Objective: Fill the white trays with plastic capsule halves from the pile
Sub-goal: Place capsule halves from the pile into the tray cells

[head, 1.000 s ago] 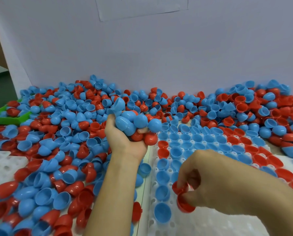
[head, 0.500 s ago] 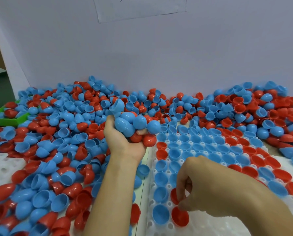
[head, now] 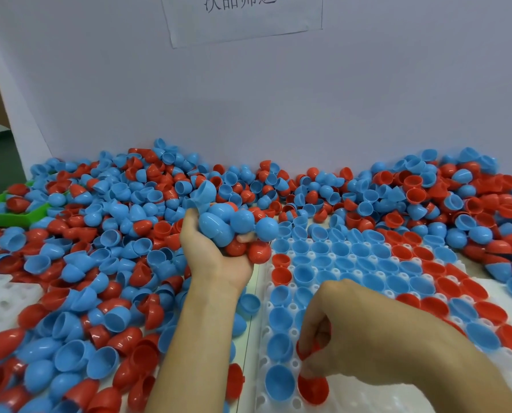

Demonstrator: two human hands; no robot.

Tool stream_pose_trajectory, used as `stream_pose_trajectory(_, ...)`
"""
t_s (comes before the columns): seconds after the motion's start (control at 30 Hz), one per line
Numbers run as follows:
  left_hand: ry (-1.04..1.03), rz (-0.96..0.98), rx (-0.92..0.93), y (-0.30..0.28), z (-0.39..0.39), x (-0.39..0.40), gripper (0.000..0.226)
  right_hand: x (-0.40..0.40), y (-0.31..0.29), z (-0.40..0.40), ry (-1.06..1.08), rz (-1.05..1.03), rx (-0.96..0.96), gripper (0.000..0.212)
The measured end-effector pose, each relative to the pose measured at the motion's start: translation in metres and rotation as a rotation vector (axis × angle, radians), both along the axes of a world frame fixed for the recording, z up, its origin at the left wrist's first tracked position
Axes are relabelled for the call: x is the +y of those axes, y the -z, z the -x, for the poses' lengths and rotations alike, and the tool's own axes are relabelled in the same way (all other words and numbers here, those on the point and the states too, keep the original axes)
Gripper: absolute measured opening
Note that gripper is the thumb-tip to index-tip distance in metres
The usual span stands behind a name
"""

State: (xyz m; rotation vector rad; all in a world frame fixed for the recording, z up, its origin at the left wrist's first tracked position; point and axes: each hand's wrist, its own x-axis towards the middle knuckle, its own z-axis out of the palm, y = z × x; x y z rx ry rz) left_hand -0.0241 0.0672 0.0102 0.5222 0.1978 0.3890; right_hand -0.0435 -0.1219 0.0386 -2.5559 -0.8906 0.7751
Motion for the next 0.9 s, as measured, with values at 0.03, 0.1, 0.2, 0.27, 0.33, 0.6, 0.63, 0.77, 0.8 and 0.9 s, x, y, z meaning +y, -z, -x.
stream_pose_trajectory(0.03,-0.005,0.008,-0.011,0.000,-0.001,-0.001,0.049,-0.004,-0.003,0.000,0.031,-0.029,-0.036,0.007)
stream_pose_trajectory(0.1,-0.006,0.008,-0.004,0.000,-0.001,0.001,0.051,-0.011,-0.006,-0.005,0.122,-0.122,-0.144,0.006)
stream_pose_trajectory(0.2,0.001,0.015,-0.015,-0.001,0.000,-0.001,0.048,-0.009,0.001,-0.025,0.348,-0.274,-0.398,0.011)
stream_pose_trajectory(0.27,0.022,0.011,-0.044,-0.004,0.001,-0.001,0.043,-0.001,0.008,-0.033,0.481,-0.308,-0.508,0.011)
stream_pose_trajectory(0.33,0.020,0.001,-0.066,-0.004,0.001,-0.002,0.043,0.008,0.014,-0.036,0.525,-0.283,-0.559,0.016)
stream_pose_trajectory(0.6,0.009,0.001,-0.030,-0.003,0.000,0.001,0.055,0.036,0.028,-0.034,0.529,-0.142,-0.592,0.007)
stream_pose_trajectory(0.63,0.006,0.000,-0.030,-0.003,-0.001,0.001,0.055,0.036,0.028,-0.035,0.529,-0.150,-0.586,0.007)
stream_pose_trajectory(0.77,0.002,-0.020,-0.021,-0.002,0.000,0.001,0.056,0.030,0.026,-0.039,0.533,-0.291,-0.511,0.011)
stream_pose_trajectory(0.8,-0.001,-0.024,-0.015,-0.002,0.000,0.001,0.056,0.027,0.024,-0.039,0.550,-0.356,-0.480,0.013)
stream_pose_trajectory(0.9,0.002,-0.028,0.003,-0.001,0.000,0.001,0.054,0.014,0.017,-0.041,0.635,-0.598,-0.300,0.015)
